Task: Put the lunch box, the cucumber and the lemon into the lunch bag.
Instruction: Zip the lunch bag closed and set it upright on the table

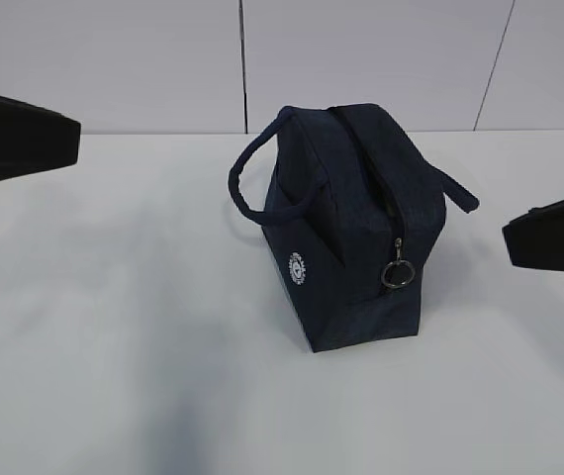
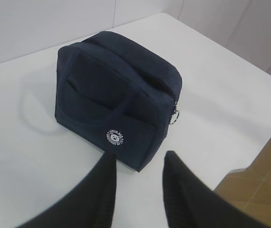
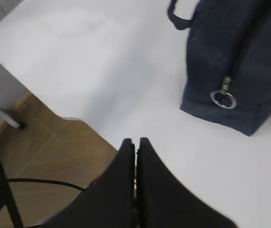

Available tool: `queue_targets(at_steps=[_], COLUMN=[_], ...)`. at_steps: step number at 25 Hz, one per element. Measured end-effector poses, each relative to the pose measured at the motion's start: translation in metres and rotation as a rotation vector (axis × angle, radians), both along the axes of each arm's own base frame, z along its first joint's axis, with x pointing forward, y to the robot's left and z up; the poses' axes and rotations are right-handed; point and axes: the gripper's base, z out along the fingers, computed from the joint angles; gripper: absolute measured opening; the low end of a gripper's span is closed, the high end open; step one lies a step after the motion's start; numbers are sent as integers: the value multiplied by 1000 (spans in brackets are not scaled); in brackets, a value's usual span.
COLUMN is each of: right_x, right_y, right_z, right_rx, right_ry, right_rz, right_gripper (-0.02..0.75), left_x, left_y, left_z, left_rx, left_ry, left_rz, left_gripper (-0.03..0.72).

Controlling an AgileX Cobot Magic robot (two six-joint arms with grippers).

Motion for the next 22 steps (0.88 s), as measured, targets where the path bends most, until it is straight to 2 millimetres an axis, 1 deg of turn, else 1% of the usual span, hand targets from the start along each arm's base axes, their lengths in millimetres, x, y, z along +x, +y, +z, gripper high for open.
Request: queue_targets(at_steps=[2, 5, 8, 10, 13, 17, 19, 22], right_x=[12, 26, 37, 48, 70, 89, 95, 101], right_y=[-11, -19, -13, -9, -6, -6, -6, -8], right_z=[-7, -12, -19, -30, -54, -82, -90, -93], right_rx=[-32, -11, 37, 61, 69, 55, 39, 8], right_ry=[20, 28, 47, 87, 177, 266, 264, 214], right_rz=[-31, -37, 46, 88, 105, 94, 89, 84], right_gripper=[6, 6, 6, 6, 6, 6, 6, 6], left_x=[0, 0, 0, 1, 2, 3, 3, 3], left_y=[0, 0, 0, -1, -2, -2, -2, -2], left_z=[0, 0, 0, -1, -2, -3, -3, -3], left_rx=[0, 2, 4, 7, 12, 13, 13, 13], left_ry=[0, -1, -1, 2, 6, 7, 7, 7], left_rz=[0, 0, -1, -1, -2, -2, -2, -2], left_gripper=[239, 239, 239, 239, 239, 239, 239, 239])
